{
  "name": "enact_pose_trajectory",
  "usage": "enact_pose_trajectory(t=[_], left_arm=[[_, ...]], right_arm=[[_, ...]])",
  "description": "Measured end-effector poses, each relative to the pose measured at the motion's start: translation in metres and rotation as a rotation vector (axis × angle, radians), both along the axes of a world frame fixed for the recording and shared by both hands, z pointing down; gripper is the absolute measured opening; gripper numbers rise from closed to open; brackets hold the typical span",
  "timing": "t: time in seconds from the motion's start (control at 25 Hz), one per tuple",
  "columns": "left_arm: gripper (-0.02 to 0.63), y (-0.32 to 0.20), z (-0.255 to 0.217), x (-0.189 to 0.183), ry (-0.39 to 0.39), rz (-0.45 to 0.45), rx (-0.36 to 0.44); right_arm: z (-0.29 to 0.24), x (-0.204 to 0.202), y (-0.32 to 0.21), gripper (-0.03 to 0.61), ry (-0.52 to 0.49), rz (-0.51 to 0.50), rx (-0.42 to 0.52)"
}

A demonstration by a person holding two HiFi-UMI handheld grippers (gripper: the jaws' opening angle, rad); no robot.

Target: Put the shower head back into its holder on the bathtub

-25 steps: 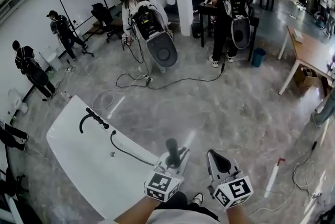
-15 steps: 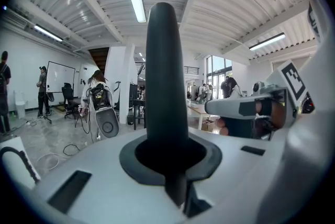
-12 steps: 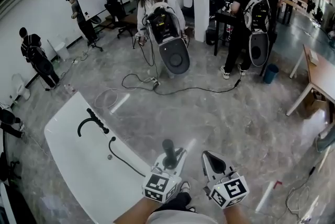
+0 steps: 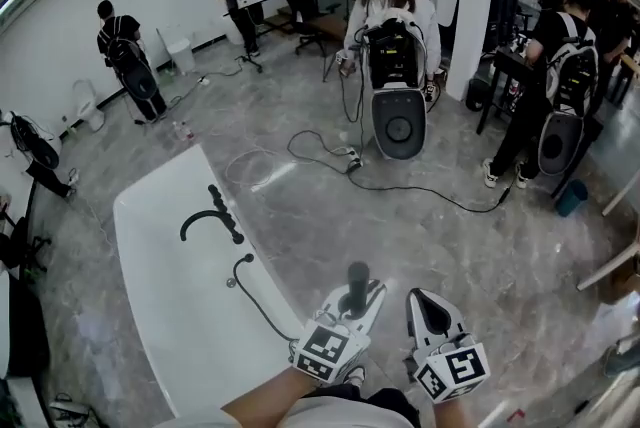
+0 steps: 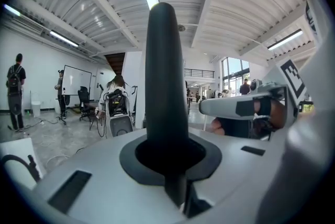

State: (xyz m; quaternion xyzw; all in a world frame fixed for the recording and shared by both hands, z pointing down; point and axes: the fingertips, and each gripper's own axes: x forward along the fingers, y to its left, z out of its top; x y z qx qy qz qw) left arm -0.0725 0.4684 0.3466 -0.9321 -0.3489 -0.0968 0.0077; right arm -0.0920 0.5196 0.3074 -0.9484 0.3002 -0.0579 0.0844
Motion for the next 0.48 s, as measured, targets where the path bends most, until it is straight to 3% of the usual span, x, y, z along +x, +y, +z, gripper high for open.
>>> enact_pose_trajectory(t=[0.24, 0.48], left_arm=[[0.04, -0.016, 0.007, 0.032, -0.001, -0.081, 0.007], [0.04, -0.056, 0.017, 0.075, -0.021, -0.268, 0.018]], right_arm=[[0.01, 0.04, -0.019, 0.014, -0.009, -0.095, 0.011], [0.022, 0.09, -0.057, 0.014, -0.03, -0.283, 0.014]])
